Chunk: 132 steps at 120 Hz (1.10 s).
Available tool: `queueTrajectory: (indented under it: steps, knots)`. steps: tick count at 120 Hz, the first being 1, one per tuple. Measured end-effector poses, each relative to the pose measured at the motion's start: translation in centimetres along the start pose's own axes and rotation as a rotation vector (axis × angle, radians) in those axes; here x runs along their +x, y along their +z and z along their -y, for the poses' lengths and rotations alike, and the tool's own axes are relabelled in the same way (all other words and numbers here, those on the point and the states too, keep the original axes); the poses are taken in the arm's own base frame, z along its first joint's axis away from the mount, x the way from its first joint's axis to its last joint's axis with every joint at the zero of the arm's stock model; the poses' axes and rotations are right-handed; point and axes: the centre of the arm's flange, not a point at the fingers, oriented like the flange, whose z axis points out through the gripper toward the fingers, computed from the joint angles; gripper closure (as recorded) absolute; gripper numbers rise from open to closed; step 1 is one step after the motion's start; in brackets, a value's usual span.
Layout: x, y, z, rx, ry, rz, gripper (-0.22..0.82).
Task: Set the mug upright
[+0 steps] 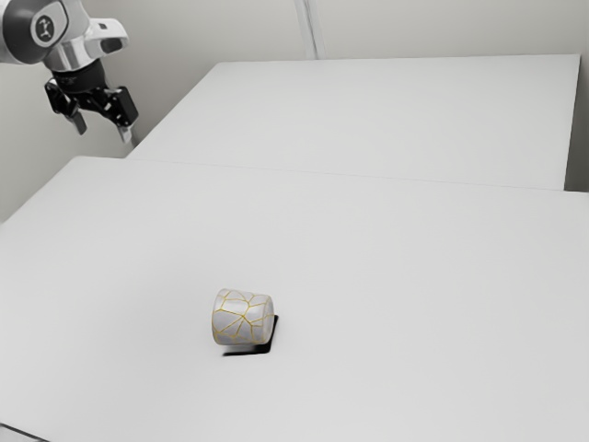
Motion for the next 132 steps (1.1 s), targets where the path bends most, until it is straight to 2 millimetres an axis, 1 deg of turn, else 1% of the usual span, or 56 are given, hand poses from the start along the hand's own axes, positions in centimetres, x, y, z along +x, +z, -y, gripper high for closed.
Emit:
queueTrajectory:
  steps: [16, 32, 38, 44, 52, 64, 70, 83, 92, 100, 105, 113, 122, 132]
  knots:
    - [0.1, 0.1, -0.1, -0.003, -0.013, -0.002, 0.00]
    - [0.0, -0.1, 0.2, -0.007, -0.031, -0.008, 0.00]
    - [0.0, 0.5, -0.1, -0.026, -0.035, 0.000, 0.00]
    - [0.0, 1.5, 0.0, -0.077, -0.052, 0.016, 0.00]
    - [-0.4, 3.5, 0.7, -0.176, -0.100, 0.052, 0.00]
    - [-1.0, 7.9, 1.5, -0.337, -0.206, 0.136, 0.00]
    - [-1.3, 10.6, 1.4, -0.408, -0.254, 0.191, 0.00]
    - [-1.7, 15.6, 0.8, -0.527, -0.344, 0.296, 0.00]
    - [-1.6, 19.6, 0.2, -0.598, -0.405, 0.379, 0.00]
    - [-2.1, 22.6, -0.7, -0.655, -0.450, 0.449, 0.00]
    - [-2.4, 24.5, -1.6, -0.685, -0.471, 0.496, 0.00]
    - [-3.0, 26.8, -3.5, -0.721, -0.490, 0.563, 0.00]
    - [-4.3, 28.9, -5.1, -0.754, -0.514, 0.633, 0.00]
    - [-5.4, 30.2, -6.3, -0.776, -0.533, 0.686, 0.00]
